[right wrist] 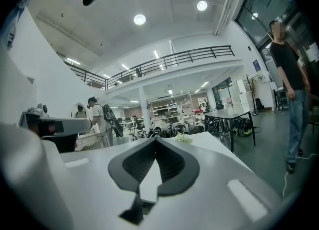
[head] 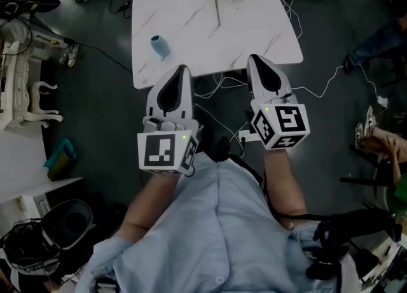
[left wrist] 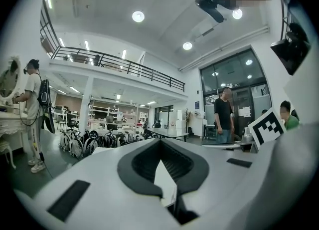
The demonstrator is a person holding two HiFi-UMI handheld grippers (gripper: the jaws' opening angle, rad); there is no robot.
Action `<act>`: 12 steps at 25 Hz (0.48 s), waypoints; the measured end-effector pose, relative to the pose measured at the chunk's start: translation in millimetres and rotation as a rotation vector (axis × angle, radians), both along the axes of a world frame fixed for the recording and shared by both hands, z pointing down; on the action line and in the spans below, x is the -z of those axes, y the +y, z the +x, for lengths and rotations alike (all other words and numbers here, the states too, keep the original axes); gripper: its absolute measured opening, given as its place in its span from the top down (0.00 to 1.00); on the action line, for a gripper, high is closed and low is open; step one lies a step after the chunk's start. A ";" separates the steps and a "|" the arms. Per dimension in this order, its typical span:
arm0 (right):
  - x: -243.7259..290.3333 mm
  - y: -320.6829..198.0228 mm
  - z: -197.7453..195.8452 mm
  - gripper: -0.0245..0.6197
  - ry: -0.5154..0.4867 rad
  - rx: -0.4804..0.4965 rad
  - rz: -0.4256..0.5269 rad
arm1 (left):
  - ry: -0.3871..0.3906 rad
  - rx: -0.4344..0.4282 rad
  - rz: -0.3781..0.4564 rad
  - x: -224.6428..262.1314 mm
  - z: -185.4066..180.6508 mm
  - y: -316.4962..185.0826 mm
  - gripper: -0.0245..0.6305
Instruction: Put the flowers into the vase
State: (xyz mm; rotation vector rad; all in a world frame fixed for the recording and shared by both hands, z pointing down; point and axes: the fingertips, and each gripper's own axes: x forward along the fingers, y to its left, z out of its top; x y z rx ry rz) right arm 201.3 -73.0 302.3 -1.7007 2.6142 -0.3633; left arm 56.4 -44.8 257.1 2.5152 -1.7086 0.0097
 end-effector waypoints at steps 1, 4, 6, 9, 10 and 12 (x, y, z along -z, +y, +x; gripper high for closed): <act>-0.7 -4.2 -3.0 0.96 0.003 0.000 -0.001 | 0.004 -0.006 0.003 -1.4 -0.6 -3.9 0.96; -4.5 -17.2 -12.2 0.96 0.019 0.001 -0.010 | 0.019 -0.020 -0.003 -6.6 -4.3 -16.9 0.96; -8.7 -28.8 -18.1 0.96 0.029 0.000 -0.019 | 0.025 -0.027 -0.010 -9.9 -7.0 -28.8 0.96; -17.7 -51.9 -29.4 0.96 0.049 -0.003 -0.039 | 0.012 -0.054 -0.004 -17.5 -10.2 -51.4 0.96; -20.0 -60.9 -33.8 0.96 0.054 -0.004 -0.046 | 0.010 -0.072 -0.003 -19.8 -10.5 -59.3 0.96; -22.1 -80.4 -42.9 0.96 0.062 -0.007 -0.056 | 0.018 -0.100 -0.005 -22.0 -12.5 -75.6 0.96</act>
